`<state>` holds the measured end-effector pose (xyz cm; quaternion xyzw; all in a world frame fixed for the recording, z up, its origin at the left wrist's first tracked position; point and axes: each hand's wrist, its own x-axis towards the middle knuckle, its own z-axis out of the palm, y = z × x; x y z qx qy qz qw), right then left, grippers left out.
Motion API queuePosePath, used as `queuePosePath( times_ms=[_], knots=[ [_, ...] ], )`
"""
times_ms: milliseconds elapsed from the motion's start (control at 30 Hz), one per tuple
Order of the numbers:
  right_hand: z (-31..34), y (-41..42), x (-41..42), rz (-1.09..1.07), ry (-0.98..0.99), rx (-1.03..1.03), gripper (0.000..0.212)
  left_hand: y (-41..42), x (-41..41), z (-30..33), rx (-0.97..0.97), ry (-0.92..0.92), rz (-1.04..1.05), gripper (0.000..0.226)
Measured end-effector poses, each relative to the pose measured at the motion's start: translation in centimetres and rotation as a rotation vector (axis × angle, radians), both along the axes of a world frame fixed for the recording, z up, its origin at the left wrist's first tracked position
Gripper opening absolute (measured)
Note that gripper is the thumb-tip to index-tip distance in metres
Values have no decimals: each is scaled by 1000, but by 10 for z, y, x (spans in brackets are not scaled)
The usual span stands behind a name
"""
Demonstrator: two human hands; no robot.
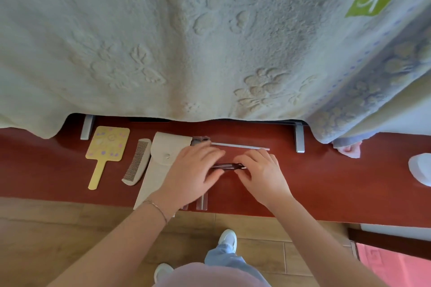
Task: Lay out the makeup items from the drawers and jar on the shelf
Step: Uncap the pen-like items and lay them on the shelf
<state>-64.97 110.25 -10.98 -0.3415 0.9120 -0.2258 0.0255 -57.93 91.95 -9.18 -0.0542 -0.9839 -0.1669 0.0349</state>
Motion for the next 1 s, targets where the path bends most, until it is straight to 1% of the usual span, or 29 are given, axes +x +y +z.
queuePosePath(
  times_ms=[67, 133, 200, 267, 333, 433, 467, 567, 700, 800, 933, 967, 1000],
  knots=[
    [13, 3, 0, 47, -11, -92, 23, 13, -5, 3, -13, -22, -77, 43],
    [25, 9, -2, 55, -110, -156, 24, 16, -9, 5, 28, -36, -86, 41],
    [35, 17, -6, -4, -285, -156, 25, 14, -10, 3, 53, -26, -103, 32],
    [41, 25, -8, -10, -361, -113, 22, 13, -8, 4, 89, -30, -128, 27],
    [42, 29, -8, 43, -352, -76, 21, 13, -5, 5, 132, -51, -120, 28],
    [44, 33, -8, 64, -369, -33, 17, 15, -3, 8, 160, -73, -127, 41],
    [45, 35, -9, 60, -373, -31, 16, 15, -4, 7, 154, -73, -131, 42],
    [47, 43, -10, 52, -375, -33, 15, 20, -4, 10, 125, -81, -139, 31],
    [48, 52, -10, 75, -364, -20, 15, 26, -1, 13, 91, -73, -165, 39],
    [51, 60, -12, 97, -296, -25, 16, 29, -1, 14, 83, -30, -162, 40],
    [56, 69, -14, 130, -247, -31, 15, 37, -6, 24, 9, 17, -185, 32],
    [57, 78, -19, 84, -237, -42, 15, 32, -6, 27, 17, 5, -164, 27],
    [61, 90, -25, -6, -251, -54, 15, 22, -6, 29, 42, -16, -114, 20]
  ],
)
